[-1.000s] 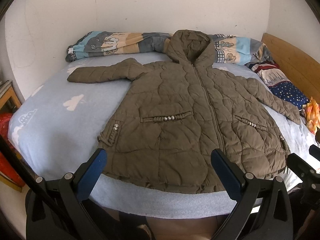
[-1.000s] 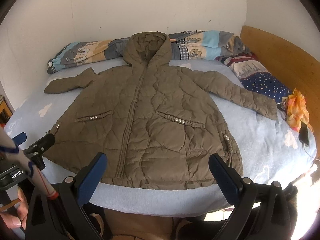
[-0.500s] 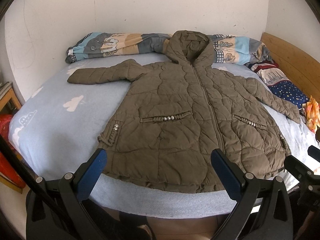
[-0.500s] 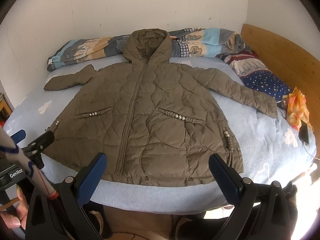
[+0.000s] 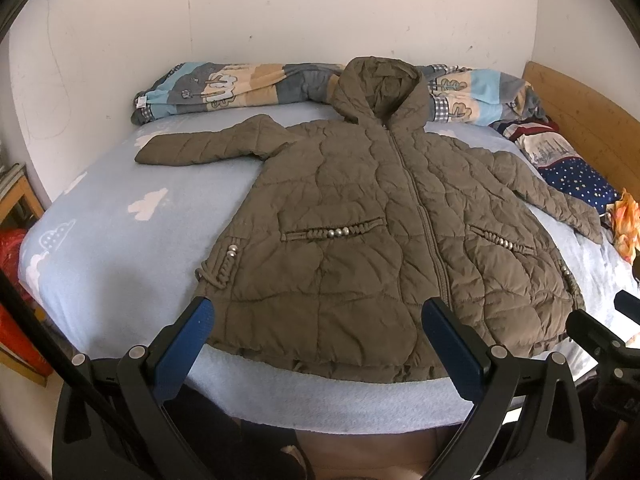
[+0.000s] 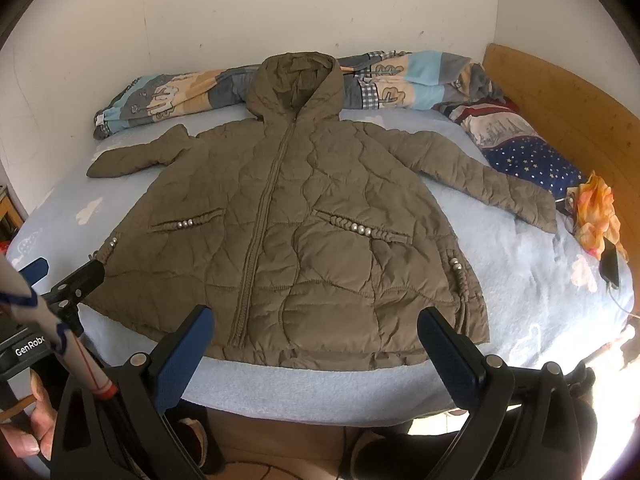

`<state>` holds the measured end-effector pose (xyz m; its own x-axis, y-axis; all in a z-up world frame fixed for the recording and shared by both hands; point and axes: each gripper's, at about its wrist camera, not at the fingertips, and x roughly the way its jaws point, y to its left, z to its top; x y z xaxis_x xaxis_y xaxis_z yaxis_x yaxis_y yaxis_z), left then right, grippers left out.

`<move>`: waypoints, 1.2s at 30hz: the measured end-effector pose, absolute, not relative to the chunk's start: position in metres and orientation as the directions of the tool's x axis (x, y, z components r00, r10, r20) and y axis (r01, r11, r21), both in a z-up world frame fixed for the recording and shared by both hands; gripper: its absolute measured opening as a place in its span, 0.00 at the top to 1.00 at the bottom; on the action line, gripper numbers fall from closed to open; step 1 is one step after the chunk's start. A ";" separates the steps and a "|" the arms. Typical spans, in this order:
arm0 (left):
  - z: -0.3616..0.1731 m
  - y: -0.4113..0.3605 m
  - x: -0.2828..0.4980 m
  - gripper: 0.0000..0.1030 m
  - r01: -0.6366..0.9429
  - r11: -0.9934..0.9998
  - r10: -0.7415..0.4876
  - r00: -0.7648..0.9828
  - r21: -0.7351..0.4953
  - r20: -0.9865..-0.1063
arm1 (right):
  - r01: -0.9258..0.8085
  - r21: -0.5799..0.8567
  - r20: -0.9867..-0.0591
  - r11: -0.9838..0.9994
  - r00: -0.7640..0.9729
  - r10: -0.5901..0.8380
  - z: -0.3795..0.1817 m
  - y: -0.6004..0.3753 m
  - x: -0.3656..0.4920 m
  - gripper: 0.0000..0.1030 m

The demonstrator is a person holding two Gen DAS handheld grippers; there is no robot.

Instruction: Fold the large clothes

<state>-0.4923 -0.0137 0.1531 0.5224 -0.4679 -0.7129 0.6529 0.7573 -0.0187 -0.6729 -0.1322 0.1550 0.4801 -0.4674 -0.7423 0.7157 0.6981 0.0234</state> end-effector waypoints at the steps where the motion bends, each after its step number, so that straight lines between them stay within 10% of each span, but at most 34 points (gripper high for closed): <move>1: 0.153 -0.015 -0.493 0.00 0.656 0.755 -0.467 0.519 -0.017 -0.716 | 0.717 0.024 -0.743 0.697 0.479 -0.467 0.155 -0.133 -0.673 0.00; 18: 0.187 -0.174 -0.435 0.00 0.766 0.641 -0.501 0.467 0.050 -0.728 | 0.853 0.150 -0.777 0.500 0.415 -0.473 0.152 -0.236 -0.728 0.00; 28: 0.075 -0.269 -0.357 0.00 0.739 0.661 -0.254 0.379 0.126 -0.890 | 0.910 0.135 -0.808 0.393 0.331 -0.488 0.151 -0.275 -0.759 0.00; 36: 0.110 -0.292 -0.349 0.00 0.790 0.609 -0.430 0.403 0.069 -0.808 | 0.935 0.164 -0.760 0.313 0.323 -0.564 0.184 -0.353 -0.791 0.00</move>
